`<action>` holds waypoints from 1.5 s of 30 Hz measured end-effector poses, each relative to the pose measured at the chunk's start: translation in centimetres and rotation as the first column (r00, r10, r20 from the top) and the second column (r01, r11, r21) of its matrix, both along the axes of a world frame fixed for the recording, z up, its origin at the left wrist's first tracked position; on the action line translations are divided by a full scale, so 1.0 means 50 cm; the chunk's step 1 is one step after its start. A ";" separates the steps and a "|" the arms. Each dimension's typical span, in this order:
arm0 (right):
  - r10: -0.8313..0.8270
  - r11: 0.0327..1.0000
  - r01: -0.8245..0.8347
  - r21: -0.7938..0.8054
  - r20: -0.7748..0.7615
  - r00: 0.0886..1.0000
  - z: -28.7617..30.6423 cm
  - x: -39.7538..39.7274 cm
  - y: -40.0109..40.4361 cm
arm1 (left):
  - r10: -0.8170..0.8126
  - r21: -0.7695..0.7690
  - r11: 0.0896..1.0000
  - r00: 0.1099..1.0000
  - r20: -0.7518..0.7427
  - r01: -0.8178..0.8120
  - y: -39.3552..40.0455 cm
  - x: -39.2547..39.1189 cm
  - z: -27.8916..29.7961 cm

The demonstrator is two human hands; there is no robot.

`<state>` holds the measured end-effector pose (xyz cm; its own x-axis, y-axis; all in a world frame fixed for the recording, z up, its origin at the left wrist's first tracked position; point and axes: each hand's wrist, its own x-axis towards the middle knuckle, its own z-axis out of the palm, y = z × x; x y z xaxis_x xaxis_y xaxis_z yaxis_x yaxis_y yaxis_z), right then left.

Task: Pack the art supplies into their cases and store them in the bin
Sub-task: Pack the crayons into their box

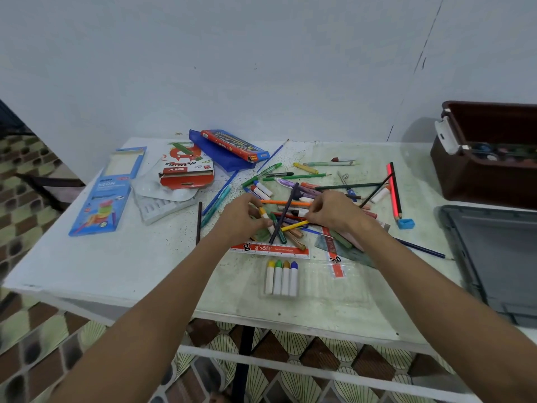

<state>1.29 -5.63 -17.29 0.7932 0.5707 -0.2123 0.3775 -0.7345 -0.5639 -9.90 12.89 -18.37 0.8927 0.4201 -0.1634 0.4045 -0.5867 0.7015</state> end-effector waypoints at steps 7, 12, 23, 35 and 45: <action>0.038 0.997 -0.041 0.071 0.040 0.998 -0.010 -0.001 0.000 | 0.056 -0.029 0.998 0.990 0.131 -0.053 -0.003 -0.007 0.002; 0.012 0.981 -0.039 0.191 0.141 0.990 0.000 -0.025 -0.018 | 0.151 -0.094 0.987 0.966 0.209 -0.133 -0.008 -0.019 0.023; -0.036 0.934 0.039 0.356 -0.014 0.999 0.008 -0.187 -0.132 | 0.055 -0.160 0.987 0.988 0.145 -0.032 -0.111 -0.135 0.040; -0.130 0.966 0.117 0.231 0.042 0.991 -0.050 -0.271 -0.143 | -0.006 0.005 1.000 0.995 0.100 0.006 -0.212 -0.174 -0.008; -0.093 0.971 0.098 0.217 -0.031 0.995 -0.047 -0.269 -0.131 | -0.011 -0.014 1.000 0.996 0.083 0.012 -0.224 -0.168 -0.007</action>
